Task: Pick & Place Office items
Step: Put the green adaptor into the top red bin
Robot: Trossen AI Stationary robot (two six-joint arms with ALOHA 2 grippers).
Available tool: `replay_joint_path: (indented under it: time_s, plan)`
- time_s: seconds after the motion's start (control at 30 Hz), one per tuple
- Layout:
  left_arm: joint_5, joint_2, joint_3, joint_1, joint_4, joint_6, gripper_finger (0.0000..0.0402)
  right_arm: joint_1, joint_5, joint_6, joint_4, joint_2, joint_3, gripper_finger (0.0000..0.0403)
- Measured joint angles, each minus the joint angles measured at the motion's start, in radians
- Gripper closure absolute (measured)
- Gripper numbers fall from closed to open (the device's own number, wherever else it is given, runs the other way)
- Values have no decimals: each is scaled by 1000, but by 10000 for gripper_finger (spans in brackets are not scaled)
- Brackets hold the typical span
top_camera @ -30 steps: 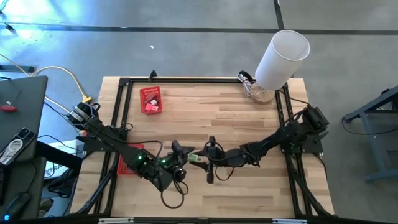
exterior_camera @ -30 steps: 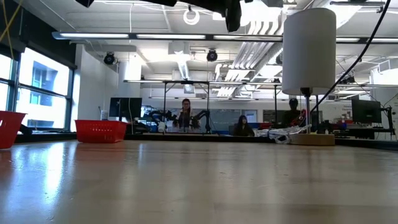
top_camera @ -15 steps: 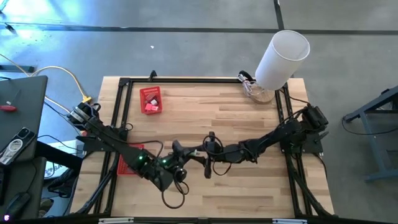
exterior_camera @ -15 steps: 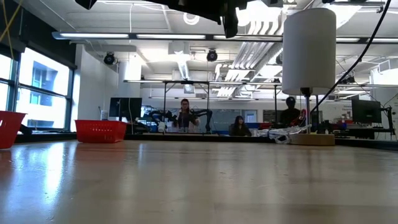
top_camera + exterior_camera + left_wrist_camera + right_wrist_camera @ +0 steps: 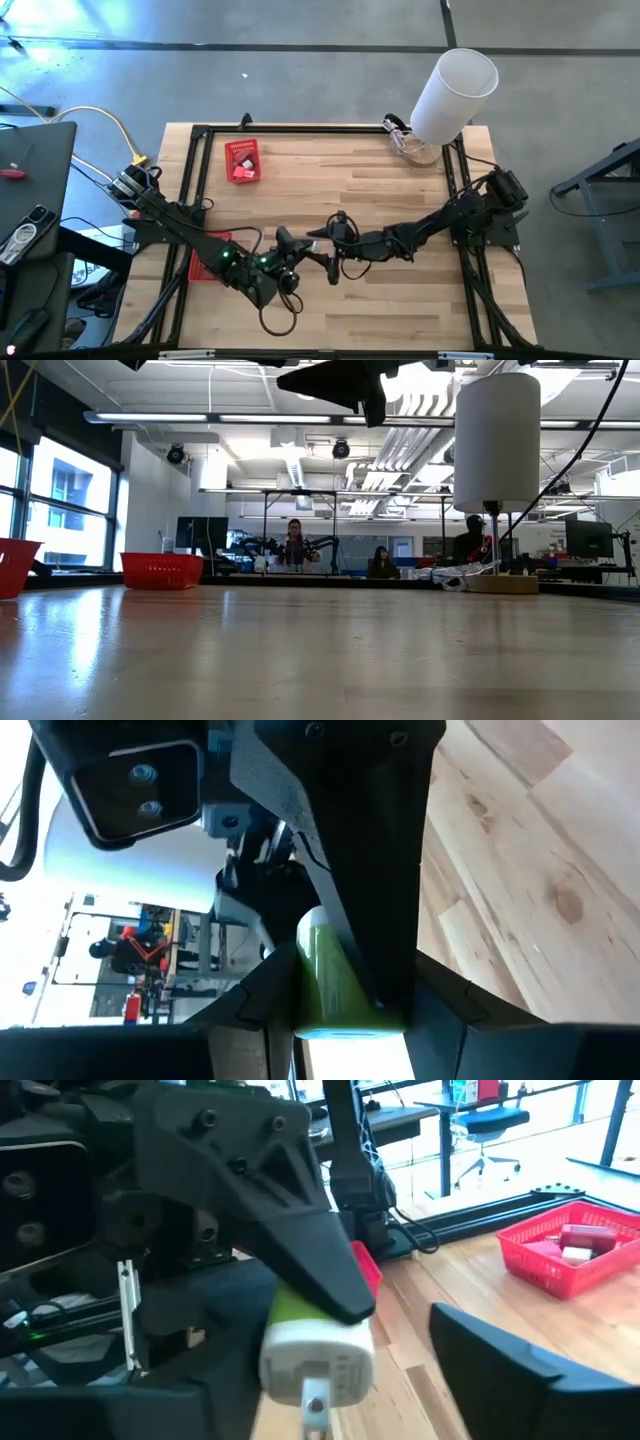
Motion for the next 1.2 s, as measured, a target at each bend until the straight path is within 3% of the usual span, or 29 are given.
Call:
replay_joint_path:
  time_s: [0.13, 0.27, 0.47, 0.57, 0.83, 1.0, 1.2]
  plan:
    - [-12, -1, 0, 2, 8, -5, 275, 14, -5, -2, -27, -20, 0, 97]
    - [-33, -1, 0, 2, 4, -16, 275, 46, 25, -2, -74, -45, 0, 66]
    - [-35, -1, 1, 1, -18, -23, 275, 72, 101, -20, -240, -90, 0, 58]
    - [-61, -2, 1, 2, -65, -43, 275, 84, 138, 58, -333, -121, 0, 58]
    - [-27, -52, 1, -13, -360, -226, 275, 132, 232, 206, -532, -153, 0, 57]
    - [32, -139, 1, 73, -590, -430, 275, 149, 273, 263, -574, -153, 0, 57]
    - [94, -278, -8, 278, -783, -668, 275, 156, 276, 276, -582, -153, 0, 57]
